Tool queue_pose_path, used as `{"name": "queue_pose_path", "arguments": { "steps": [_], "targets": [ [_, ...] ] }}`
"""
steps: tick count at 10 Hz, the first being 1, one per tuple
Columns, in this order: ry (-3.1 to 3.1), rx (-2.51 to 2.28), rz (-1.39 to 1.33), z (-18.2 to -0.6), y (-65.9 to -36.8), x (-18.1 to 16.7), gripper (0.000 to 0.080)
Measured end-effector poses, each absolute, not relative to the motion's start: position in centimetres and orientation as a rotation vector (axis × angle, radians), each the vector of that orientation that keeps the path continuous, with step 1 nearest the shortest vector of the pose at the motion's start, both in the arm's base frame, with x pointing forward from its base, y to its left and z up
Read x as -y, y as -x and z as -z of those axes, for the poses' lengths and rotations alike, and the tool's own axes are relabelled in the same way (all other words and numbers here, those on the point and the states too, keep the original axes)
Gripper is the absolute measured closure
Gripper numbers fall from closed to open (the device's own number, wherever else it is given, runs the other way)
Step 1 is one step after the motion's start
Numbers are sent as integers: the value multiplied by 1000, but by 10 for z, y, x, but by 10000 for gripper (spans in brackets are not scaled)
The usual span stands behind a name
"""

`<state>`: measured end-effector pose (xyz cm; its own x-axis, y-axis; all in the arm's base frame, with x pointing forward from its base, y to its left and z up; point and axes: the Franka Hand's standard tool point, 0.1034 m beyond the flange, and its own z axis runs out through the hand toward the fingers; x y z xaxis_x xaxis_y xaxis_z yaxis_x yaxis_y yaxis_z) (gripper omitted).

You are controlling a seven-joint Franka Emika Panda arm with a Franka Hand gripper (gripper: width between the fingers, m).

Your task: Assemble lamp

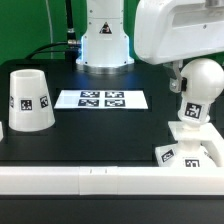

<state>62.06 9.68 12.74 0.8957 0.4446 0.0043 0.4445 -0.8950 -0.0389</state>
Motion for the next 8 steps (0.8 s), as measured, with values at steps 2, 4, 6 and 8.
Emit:
{"name": "queue_pose_path", "arguments": {
  "steps": [2, 4, 6, 8],
  "targets": [
    [3020, 712, -5, -128, -621, -93, 101],
    [3020, 712, -7, -127, -621, -94, 228],
    [3022, 703, -7, -127, -621, -94, 223],
    [3034, 643, -8, -127, -621, -94, 223]
  ]
}}
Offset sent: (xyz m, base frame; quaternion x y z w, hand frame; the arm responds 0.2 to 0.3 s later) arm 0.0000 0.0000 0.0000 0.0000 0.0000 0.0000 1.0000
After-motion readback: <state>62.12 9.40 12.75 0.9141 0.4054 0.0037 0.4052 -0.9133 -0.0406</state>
